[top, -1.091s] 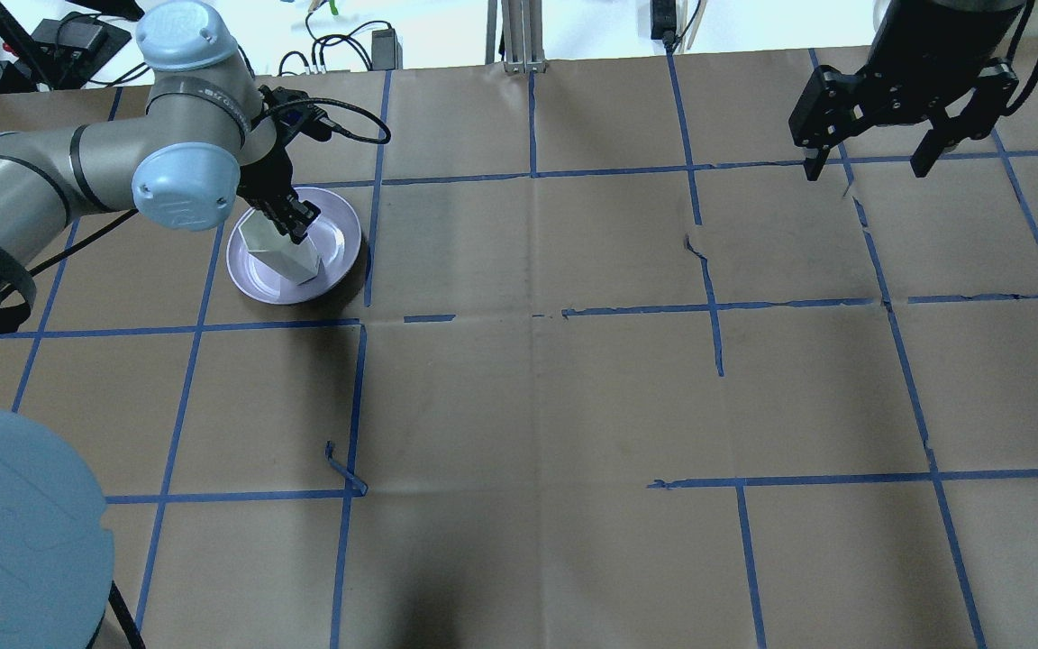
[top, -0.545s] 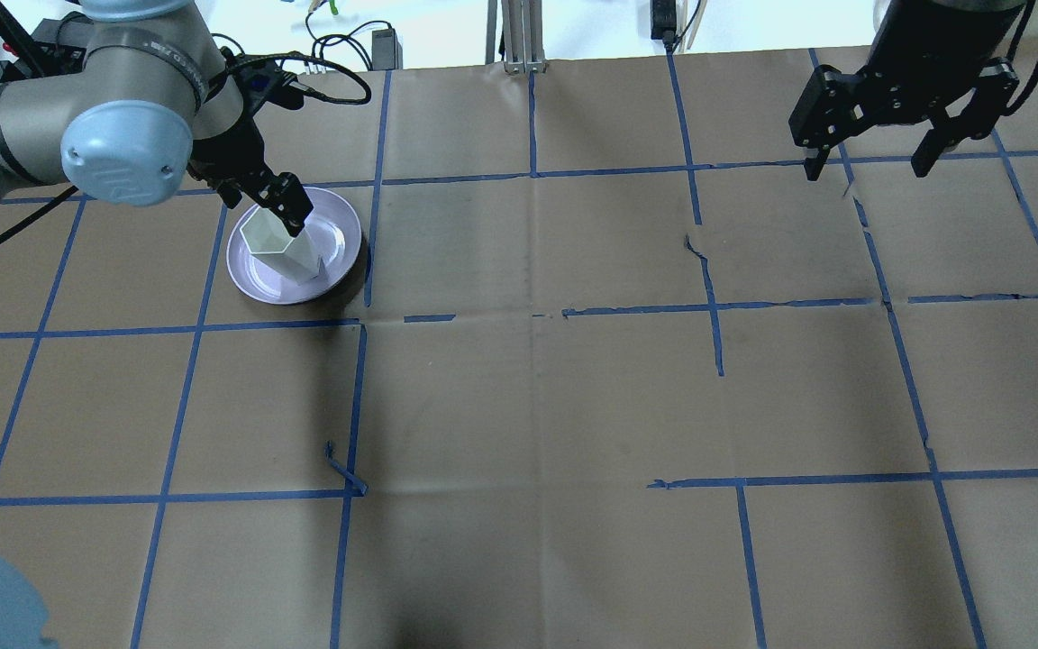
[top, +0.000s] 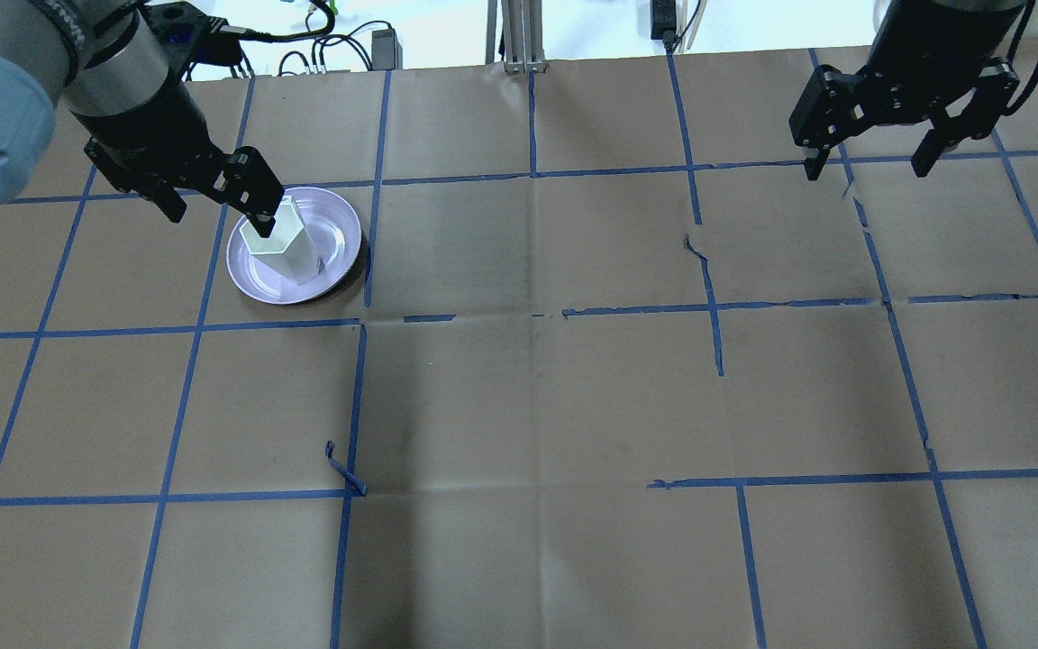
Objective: Flip cup and place on plate
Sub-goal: 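Open the left gripper and raise it off the mug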
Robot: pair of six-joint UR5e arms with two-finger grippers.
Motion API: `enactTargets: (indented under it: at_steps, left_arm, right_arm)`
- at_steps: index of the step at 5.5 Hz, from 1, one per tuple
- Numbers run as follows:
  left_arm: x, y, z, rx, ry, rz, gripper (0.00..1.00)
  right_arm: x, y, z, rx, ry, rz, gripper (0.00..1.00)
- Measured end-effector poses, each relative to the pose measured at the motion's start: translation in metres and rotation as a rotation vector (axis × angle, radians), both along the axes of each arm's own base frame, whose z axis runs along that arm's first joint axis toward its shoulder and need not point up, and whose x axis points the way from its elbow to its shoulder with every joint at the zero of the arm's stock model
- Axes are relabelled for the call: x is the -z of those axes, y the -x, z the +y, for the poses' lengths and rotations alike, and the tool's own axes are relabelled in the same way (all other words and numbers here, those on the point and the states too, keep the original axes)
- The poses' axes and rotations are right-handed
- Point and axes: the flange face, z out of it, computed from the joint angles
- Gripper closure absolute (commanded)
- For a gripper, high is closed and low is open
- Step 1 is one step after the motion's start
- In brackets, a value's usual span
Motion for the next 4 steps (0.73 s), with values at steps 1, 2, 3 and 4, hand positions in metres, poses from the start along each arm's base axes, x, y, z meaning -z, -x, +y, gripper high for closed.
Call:
enactTargets:
  at_steps: [1,2,3,4]
  left_arm:
    - [-0.009,0.008,0.009,-0.033,0.010,0.010,0.02]
    - [-0.017,0.012,0.013,-0.076,0.024,0.014,0.02]
    - [-0.021,0.014,0.016,-0.093,0.031,0.014,0.02]
    - [-0.021,0.014,0.016,-0.098,0.030,0.015,0.02]
  right_arm:
    - [0.000,0.000,0.000,0.000,0.000,0.000,0.00]
    - [0.000,0.000,0.000,0.000,0.000,0.000,0.00]
    - [0.000,0.000,0.000,0.000,0.000,0.000,0.00]
    - [0.000,0.000,0.000,0.000,0.000,0.000,0.00]
